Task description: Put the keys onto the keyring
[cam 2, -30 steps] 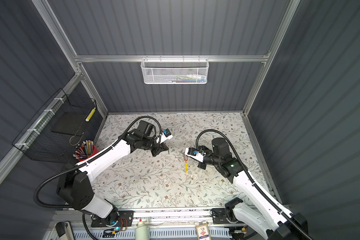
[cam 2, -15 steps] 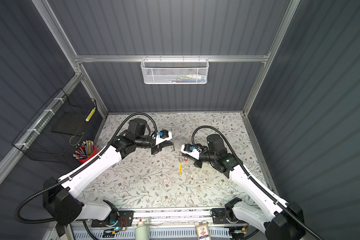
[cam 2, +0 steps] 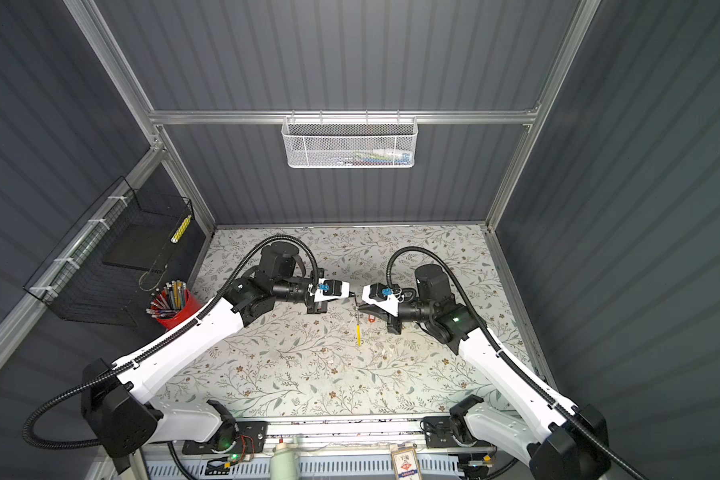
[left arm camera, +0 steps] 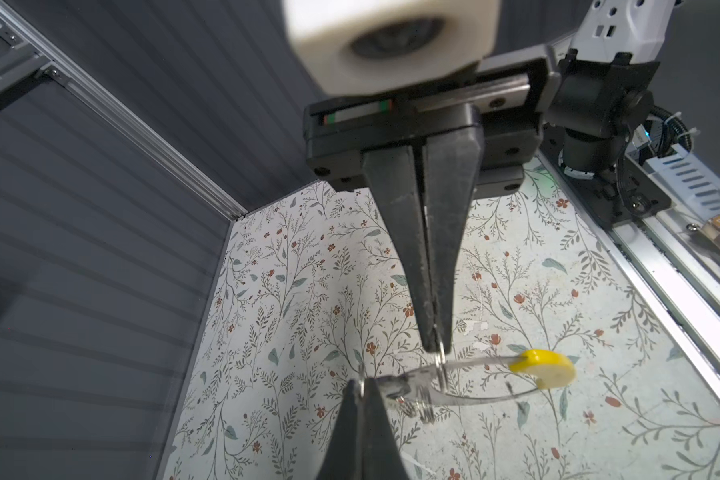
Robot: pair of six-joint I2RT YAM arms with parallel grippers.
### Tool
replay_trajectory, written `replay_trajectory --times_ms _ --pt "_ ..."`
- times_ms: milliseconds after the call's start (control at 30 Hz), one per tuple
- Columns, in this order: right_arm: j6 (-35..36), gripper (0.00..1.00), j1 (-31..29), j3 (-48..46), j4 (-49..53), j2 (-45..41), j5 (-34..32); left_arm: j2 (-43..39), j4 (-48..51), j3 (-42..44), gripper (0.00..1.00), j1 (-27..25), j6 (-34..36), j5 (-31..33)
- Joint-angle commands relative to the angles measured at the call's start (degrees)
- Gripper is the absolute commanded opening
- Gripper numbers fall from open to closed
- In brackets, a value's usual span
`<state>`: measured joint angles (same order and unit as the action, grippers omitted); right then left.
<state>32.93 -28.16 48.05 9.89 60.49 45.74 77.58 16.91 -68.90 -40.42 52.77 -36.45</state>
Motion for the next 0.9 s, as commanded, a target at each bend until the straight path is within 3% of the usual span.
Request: replay_trajectory --times_ms 0,333,867 --pt "-1.34 0.00 0.53 1.18 -1.87 -1.09 2.37 -2.55 -0.46 1.77 0.00 -0.62 5.43 -0.27" --pt "-3.75 0.00 1.67 0.97 -2.45 -1.04 5.88 -3.88 -0.77 2.99 0.00 -1.14 8.03 -0.31" --pt "-1.65 0.00 2.03 3.40 3.02 1.36 7.47 -3.95 1.27 2.37 0.00 -2.64 11.29 -1.37"
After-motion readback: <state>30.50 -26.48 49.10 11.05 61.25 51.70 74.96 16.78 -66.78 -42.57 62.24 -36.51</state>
